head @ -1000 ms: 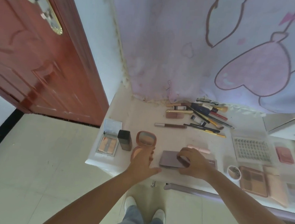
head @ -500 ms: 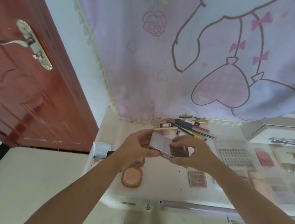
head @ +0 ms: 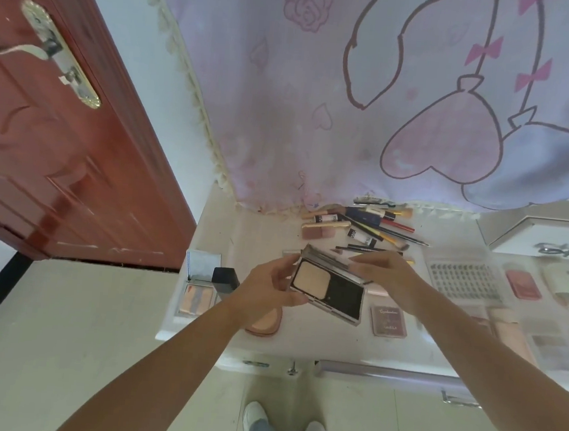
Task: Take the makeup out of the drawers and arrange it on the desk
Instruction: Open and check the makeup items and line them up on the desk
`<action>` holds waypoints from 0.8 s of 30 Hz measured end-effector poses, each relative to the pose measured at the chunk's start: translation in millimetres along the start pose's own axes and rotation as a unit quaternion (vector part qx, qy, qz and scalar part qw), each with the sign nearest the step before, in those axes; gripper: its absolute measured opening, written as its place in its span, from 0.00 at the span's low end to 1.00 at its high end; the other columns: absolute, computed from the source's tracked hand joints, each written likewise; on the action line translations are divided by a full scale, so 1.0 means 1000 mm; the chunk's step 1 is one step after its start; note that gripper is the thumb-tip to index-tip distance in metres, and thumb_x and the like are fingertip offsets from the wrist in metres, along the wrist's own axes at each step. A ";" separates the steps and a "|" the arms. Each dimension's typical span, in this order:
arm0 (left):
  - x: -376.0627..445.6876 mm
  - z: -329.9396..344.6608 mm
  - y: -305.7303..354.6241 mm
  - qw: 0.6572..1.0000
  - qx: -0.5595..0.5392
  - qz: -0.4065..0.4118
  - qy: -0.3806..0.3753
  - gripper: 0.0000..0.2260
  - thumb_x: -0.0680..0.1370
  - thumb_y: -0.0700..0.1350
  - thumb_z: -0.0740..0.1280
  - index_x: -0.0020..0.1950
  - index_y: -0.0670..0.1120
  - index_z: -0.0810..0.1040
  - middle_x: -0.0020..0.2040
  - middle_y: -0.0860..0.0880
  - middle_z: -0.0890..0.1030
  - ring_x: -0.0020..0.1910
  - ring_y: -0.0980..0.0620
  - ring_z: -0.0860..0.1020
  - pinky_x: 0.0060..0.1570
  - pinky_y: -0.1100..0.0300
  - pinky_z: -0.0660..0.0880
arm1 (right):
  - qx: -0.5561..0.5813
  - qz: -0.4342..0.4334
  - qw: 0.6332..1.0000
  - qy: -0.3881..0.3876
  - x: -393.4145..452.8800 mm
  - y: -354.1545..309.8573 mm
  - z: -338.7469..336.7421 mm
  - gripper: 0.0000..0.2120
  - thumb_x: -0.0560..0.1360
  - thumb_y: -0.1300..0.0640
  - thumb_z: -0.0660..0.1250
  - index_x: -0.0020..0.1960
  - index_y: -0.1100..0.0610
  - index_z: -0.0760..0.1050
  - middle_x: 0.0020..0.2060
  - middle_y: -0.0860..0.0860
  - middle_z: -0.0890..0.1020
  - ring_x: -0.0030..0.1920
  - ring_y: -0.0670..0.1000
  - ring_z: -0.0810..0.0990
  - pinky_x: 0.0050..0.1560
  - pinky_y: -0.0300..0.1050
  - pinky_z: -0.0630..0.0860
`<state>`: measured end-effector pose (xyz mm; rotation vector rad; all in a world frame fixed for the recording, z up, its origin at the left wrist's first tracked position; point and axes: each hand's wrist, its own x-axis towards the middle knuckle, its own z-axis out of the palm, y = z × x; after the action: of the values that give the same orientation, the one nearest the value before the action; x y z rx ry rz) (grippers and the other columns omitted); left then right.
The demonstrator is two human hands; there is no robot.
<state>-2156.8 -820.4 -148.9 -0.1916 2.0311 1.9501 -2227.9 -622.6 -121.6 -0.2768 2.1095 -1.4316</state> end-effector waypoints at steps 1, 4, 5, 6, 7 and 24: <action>0.002 0.003 -0.008 1.000 0.018 -0.015 0.002 0.25 0.71 0.27 0.67 0.60 0.51 0.71 0.50 0.56 0.79 0.46 0.62 0.80 0.47 0.69 0.77 | 0.006 0.012 1.000 0.008 0.004 0.005 0.000 0.08 0.73 0.63 0.65 0.41 0.51 0.79 0.39 0.47 0.80 0.44 0.49 0.77 0.52 0.41 0.71; 0.002 0.018 -0.030 0.995 0.076 -0.056 0.035 0.25 0.71 0.33 0.70 0.65 0.46 0.69 0.48 0.52 0.79 0.46 0.57 0.78 0.48 0.69 0.76 | -0.036 0.044 0.998 -0.013 0.013 0.023 0.002 0.05 0.74 0.60 0.65 0.47 0.53 0.79 0.41 0.49 0.80 0.43 0.47 0.77 0.49 0.37 0.71; 0.001 0.025 -0.036 0.992 0.093 -0.067 0.051 0.25 0.71 0.33 0.70 0.65 0.45 0.69 0.46 0.51 0.79 0.44 0.56 0.78 0.46 0.70 0.75 | -0.052 0.059 0.997 -0.019 0.017 0.032 0.003 0.06 0.75 0.58 0.64 0.49 0.55 0.79 0.42 0.51 0.80 0.43 0.48 0.77 0.49 0.38 0.72; 0.000 0.032 -0.044 0.990 0.096 -0.078 0.065 0.25 0.71 0.33 0.70 0.64 0.46 0.68 0.44 0.50 0.79 0.43 0.56 0.78 0.44 0.71 0.74 | -0.065 0.075 0.995 -0.020 0.021 0.040 0.006 0.08 0.75 0.57 0.64 0.51 0.58 0.79 0.43 0.52 0.81 0.44 0.50 0.77 0.49 0.39 0.72; -0.002 0.039 -0.051 0.989 0.089 -0.092 0.076 0.25 0.71 0.33 0.70 0.66 0.43 0.69 0.45 0.47 0.80 0.45 0.53 0.79 0.46 0.70 0.74 | -0.077 0.091 0.993 -0.014 0.024 0.048 0.009 0.11 0.76 0.56 0.63 0.52 0.60 0.79 0.42 0.52 0.80 0.44 0.50 0.77 0.47 0.38 0.72; 0.020 0.063 -0.095 0.922 0.276 -0.232 0.142 0.16 0.72 0.45 0.71 0.56 0.39 0.75 0.55 0.43 0.80 0.55 0.47 0.78 0.43 0.64 0.70 | -0.077 0.116 0.990 0.033 0.057 0.089 0.037 0.13 0.77 0.57 0.62 0.57 0.62 0.76 0.51 0.55 0.78 0.51 0.50 0.72 0.53 0.41 0.65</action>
<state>-2137.1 -761.3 -246.4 -0.7721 2.3497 1.0679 -2241.1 -642.0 -231.1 -0.0405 2.2275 -1.1613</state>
